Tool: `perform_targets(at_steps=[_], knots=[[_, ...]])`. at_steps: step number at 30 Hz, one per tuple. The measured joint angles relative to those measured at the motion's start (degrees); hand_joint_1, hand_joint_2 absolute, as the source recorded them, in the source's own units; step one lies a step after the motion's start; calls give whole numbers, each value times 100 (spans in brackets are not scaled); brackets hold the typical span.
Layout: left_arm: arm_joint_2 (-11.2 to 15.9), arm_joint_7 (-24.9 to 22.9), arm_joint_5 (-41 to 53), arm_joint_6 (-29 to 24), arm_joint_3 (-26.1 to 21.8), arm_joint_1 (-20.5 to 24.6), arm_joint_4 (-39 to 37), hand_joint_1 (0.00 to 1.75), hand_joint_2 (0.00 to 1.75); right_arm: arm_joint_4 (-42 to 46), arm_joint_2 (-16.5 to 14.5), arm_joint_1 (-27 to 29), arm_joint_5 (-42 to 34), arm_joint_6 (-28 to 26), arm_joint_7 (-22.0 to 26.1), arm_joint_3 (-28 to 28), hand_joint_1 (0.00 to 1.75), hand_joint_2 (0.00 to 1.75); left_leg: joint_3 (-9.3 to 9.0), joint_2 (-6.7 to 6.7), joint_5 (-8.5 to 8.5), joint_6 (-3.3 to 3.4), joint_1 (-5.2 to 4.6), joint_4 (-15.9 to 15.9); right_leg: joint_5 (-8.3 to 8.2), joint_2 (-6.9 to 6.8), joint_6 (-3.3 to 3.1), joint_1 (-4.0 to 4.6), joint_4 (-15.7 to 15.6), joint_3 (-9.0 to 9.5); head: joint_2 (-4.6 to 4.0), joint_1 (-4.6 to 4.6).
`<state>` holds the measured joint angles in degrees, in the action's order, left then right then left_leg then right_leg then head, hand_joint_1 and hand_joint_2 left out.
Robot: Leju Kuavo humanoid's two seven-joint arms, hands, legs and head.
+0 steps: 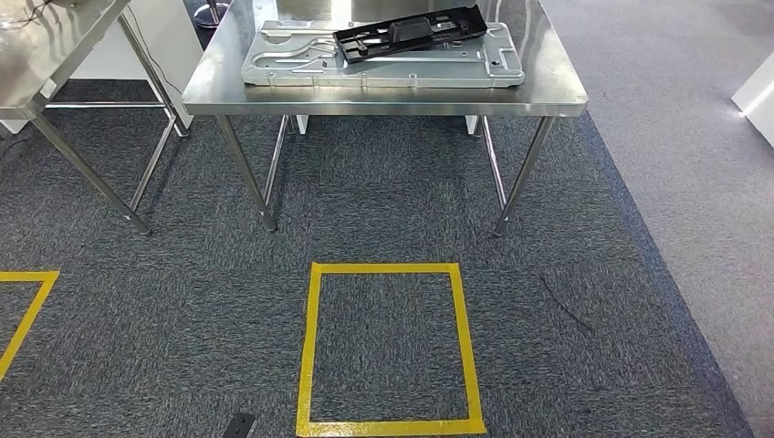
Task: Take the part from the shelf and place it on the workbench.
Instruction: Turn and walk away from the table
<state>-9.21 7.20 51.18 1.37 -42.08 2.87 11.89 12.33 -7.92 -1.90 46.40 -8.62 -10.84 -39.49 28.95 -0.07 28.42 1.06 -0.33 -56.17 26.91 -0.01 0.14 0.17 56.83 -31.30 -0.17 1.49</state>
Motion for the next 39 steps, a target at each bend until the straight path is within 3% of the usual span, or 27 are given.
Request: perform_targets(at_steps=[39], knots=[[804, -671, -4906, -140, 3751, -1032, 847, 0, 175, 822, 672, 885, -4430, 809, 1016, 3520, 0, 175, 2, 0, 1, 0, 0, 1, 0, 0, 0, 0, -1, -2, 0, 0]])
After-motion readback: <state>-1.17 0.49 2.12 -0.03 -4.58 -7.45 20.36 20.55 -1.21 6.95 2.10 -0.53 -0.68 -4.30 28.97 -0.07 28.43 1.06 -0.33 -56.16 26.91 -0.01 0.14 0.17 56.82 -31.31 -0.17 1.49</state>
